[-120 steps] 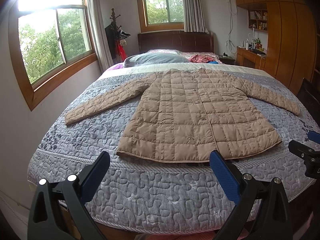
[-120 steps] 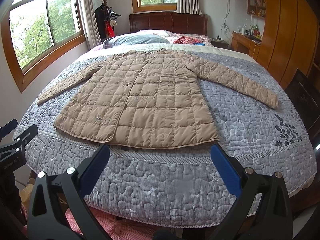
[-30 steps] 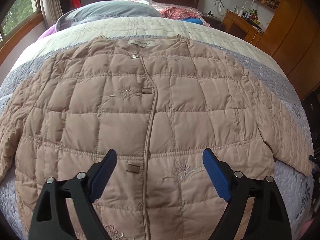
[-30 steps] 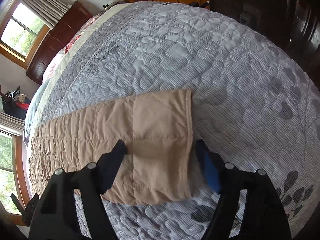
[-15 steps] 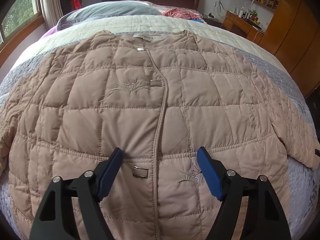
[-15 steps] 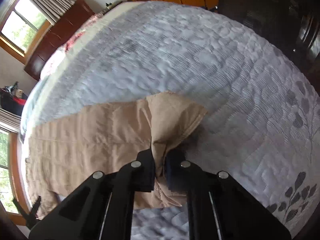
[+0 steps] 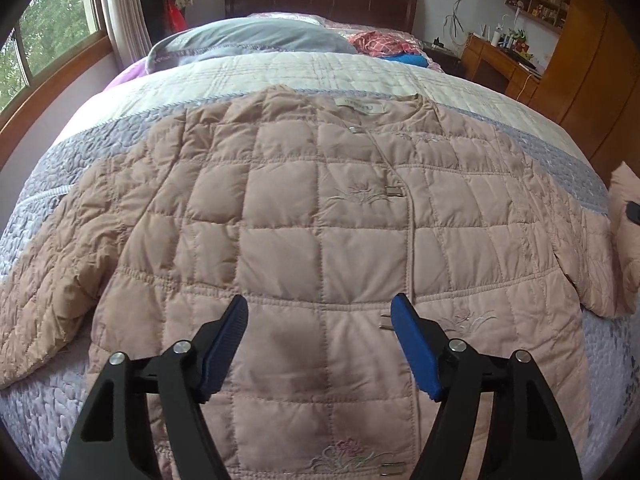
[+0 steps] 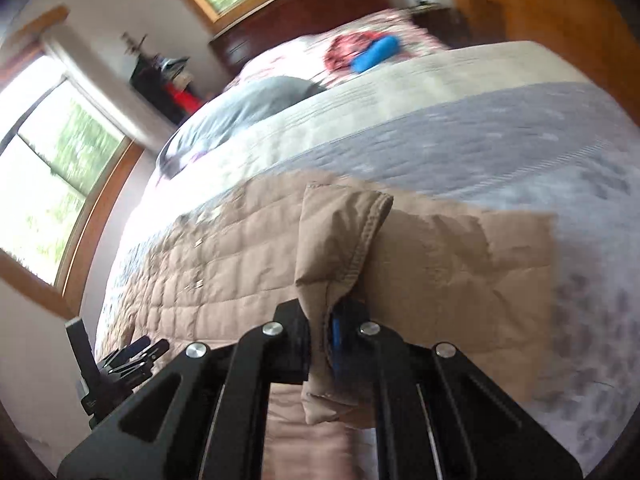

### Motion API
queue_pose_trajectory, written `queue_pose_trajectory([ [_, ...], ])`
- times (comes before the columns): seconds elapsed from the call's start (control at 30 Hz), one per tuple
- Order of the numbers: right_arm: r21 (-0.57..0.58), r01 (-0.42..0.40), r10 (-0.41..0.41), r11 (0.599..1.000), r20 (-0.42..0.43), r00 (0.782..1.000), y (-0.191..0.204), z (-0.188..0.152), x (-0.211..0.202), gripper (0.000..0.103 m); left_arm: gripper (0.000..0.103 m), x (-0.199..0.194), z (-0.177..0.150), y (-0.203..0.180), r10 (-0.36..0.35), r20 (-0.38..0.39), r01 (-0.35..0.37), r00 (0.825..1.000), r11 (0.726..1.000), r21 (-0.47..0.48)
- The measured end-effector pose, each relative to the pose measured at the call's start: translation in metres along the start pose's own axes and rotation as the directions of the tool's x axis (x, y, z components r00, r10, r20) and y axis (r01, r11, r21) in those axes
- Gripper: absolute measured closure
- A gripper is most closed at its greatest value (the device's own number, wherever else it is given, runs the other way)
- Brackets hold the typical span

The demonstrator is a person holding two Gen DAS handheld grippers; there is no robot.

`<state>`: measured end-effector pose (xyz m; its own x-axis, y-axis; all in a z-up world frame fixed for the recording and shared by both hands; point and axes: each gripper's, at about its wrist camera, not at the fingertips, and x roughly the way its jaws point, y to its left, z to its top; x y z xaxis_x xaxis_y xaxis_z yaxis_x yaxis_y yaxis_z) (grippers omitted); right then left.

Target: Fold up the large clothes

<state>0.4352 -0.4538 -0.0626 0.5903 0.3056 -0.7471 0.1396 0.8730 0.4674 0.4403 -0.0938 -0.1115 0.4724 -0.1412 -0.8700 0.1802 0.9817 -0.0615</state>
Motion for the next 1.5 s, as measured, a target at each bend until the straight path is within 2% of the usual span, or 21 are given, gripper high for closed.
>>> queue_pose_trajectory([
  [0.07, -0.035, -0.038, 0.037, 0.999, -0.044, 0.998, 0.029, 0.005, 0.03, 0.097, 0.029, 0.002, -0.001, 0.008, 0.003, -0.003, -0.003, 1.0, 1.0, -0.01],
  [0.2, -0.086, -0.041, 0.031, 0.995, -0.114, 0.993, 0.073, 0.006, 0.074, 0.097, 0.029, 0.01, -0.003, 0.017, 0.002, -0.015, -0.002, 1.0, 1.0, -0.031],
  [0.3, -0.11, -0.046, 0.027, 0.993, -0.17, 0.985, 0.086, 0.003, 0.098, 0.088, 0.03, 0.015, -0.004, 0.02, -0.007, -0.024, 0.006, 1.0, 0.999, -0.039],
  [0.37, -0.112, -0.082, 0.059, 0.99, -0.194, 0.979, 0.082, -0.005, 0.1, 0.075, 0.029, 0.015, -0.004, 0.019, -0.012, -0.023, 0.011, 1.0, 0.999, -0.034],
  [0.4, -0.103, -0.13, 0.107, 0.986, -0.198, 0.974, 0.082, -0.005, 0.095, 0.066, 0.029, 0.014, -0.003, 0.018, -0.02, -0.023, 0.02, 1.0, 0.999, -0.03],
  [0.47, -0.08, -0.231, 0.214, 0.97, -0.178, 0.961, 0.073, -0.01, 0.075, 0.063, 0.028, 0.012, -0.003, 0.014, -0.053, -0.028, 0.052, 0.998, 0.998, -0.028],
  [0.53, -0.06, -0.266, 0.256, 0.962, -0.139, 0.957, 0.06, -0.007, 0.052, 0.063, 0.028, 0.009, -0.002, 0.005, -0.101, -0.037, 0.101, 0.994, 0.995, -0.02],
  [0.6, -0.068, -0.174, 0.167, 0.982, -0.092, 0.982, 0.046, -0.006, 0.033, 0.063, 0.025, 0.01, 0.0, -0.008, -0.156, -0.059, 0.155, 0.986, 0.988, -0.016],
  [0.67, -0.065, -0.017, 0.015, 0.998, -0.034, 0.999, 0.023, -0.004, 0.015, 0.062, 0.024, 0.016, 0.005, -0.022, -0.196, -0.081, 0.195, 0.977, 0.981, -0.022],
  [0.7, -0.047, 0.03, -0.031, 0.998, -0.021, 0.999, 0.01, -0.004, 0.007, 0.062, 0.024, 0.019, 0.008, -0.031, -0.213, -0.087, 0.212, 0.973, 0.977, -0.019],
  [0.8, 0.033, 0.105, -0.105, 0.994, -0.011, 0.994, -0.033, -0.006, -0.007, 0.062, 0.024, 0.03, 0.018, -0.057, -0.256, -0.105, 0.256, 0.961, 0.967, -0.004],
  [0.87, 0.07, 0.163, -0.163, 0.984, -0.002, 0.987, -0.058, -0.009, -0.011, 0.062, 0.024, 0.035, 0.024, -0.076, -0.263, -0.101, 0.266, 0.96, 0.964, 0.017],
  [0.97, 0.113, 0.192, -0.191, 0.975, -0.02, 0.981, -0.082, -0.016, -0.001, 0.062, 0.026, 0.046, 0.031, -0.099, -0.268, -0.111, 0.275, 0.957, 0.96, 0.055],
  [1.0, 0.12, 0.194, -0.192, 0.974, -0.03, 0.981, -0.086, -0.022, 0.004, 0.062, 0.036, 0.051, 0.031, -0.104, -0.25, -0.111, 0.259, 0.962, 0.963, 0.072],
  [1.03, 0.125, 0.194, -0.19, 0.973, -0.041, 0.981, -0.089, -0.024, 0.009, 0.062, 0.053, 0.054, 0.031, -0.109, -0.222, -0.107, 0.232, 0.969, 0.968, 0.092],
  [1.07, 0.126, 0.188, -0.183, 0.974, -0.048, 0.982, -0.088, -0.027, 0.016, 0.062, 0.061, 0.054, 0.032, -0.111, -0.219, -0.1, 0.229, 0.971, 0.968, 0.104],
  [1.1, 0.126, 0.178, -0.172, 0.976, -0.054, 0.984, -0.087, -0.028, 0.021, 0.062, 0.081, 0.053, 0.031, -0.111, -0.23, -0.093, 0.239, 0.969, 0.965, 0.105],
  [1.13, 0.124, 0.17, -0.164, 0.978, -0.057, 0.985, -0.087, -0.029, 0.022, 0.062, 0.091, 0.05, 0.032, -0.106, -0.243, -0.082, 0.25, 0.967, 0.963, 0.097],
  [1.23, 0.105, 0.141, -0.136, 0.984, -0.05, 0.989, -0.078, -0.03, 0.025, 0.062, 0.093, 0.028, 0.036, -0.078, -0.248, -0.015, 0.248, 0.969, 0.967, 0.06],
  [1.33, 0.082, 0.058, -0.053, 0.995, -0.058, 0.997, -0.061, -0.028, 0.028, 0.064, 0.093, 0.009, 0.04, -0.041, -0.242, 0.029, 0.242, 0.97, 0.97, 0.018],
  [1.5, 0.0, -0.022, 0.022, 1.0, -0.086, 0.996, -0.02, -0.024, 0.038, 0.063, 0.093, 0.001, 0.043, 0.012, -0.13, 0.057, 0.132, 0.99, 0.991, -0.031],
])
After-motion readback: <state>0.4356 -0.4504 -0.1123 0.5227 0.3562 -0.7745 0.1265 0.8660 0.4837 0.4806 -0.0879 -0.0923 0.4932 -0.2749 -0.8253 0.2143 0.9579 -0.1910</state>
